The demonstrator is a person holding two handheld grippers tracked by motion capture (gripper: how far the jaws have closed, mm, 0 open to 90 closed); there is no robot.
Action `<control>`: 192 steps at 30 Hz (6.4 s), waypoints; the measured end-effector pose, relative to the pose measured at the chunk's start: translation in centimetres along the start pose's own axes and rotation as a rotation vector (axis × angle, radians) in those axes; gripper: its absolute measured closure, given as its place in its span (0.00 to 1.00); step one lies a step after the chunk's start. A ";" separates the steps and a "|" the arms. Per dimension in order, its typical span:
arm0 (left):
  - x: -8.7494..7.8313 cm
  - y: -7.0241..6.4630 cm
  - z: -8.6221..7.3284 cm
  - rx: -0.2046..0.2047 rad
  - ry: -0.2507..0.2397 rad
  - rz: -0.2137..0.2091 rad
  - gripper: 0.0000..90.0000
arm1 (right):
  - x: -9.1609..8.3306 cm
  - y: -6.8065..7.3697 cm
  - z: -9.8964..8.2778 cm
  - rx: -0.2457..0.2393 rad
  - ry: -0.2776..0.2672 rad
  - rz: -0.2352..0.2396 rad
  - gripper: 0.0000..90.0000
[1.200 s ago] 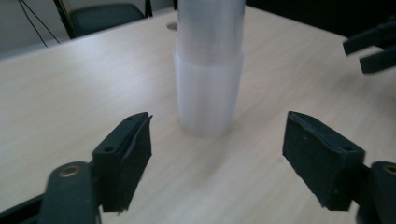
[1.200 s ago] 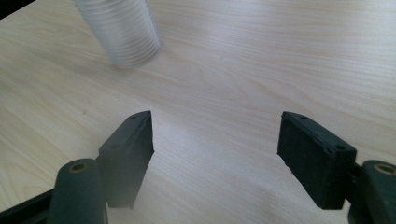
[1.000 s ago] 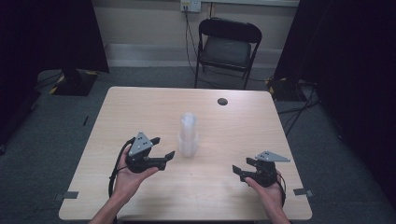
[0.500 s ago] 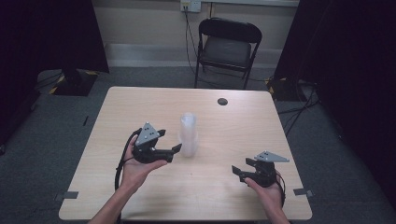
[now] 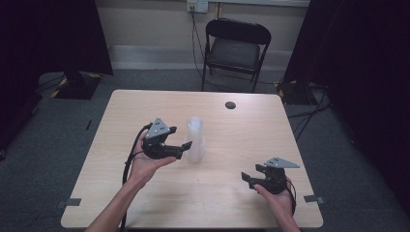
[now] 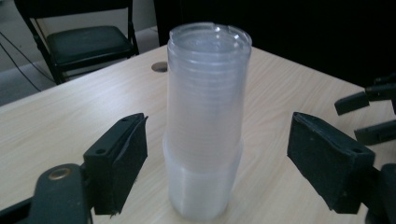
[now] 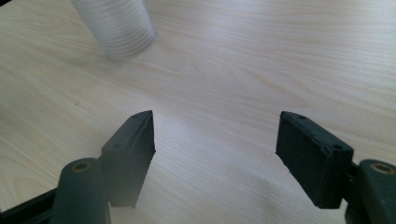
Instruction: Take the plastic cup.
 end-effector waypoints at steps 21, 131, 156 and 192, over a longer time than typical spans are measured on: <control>4.2 1.4 1.3 -0.028 -0.038 -0.021 0.19 | -0.1 -0.2 -0.1 0.000 -0.010 0.001 0.31; 4.1 0.2 4.6 0.019 -0.132 -0.005 0.39 | 0.1 -0.4 -0.5 0.009 -0.016 -0.002 0.31; 2.2 0.2 5.6 0.017 -0.212 -0.012 0.40 | 0.2 -0.2 -0.6 0.003 -0.012 0.006 0.30; -3.8 0.4 3.6 -0.117 -0.239 -0.063 0.41 | 0.2 0.4 -0.4 -0.015 -0.034 0.006 0.31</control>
Point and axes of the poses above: each handheld gripper's, and its own axes: x roughly forward along the jaws, z roughly out of its top, y roughly to its left, the point moved 1 cm from there along x, roughly forward along the jaws, and after that the axes turned 2 degrees about -y, right-handed, at the moved point
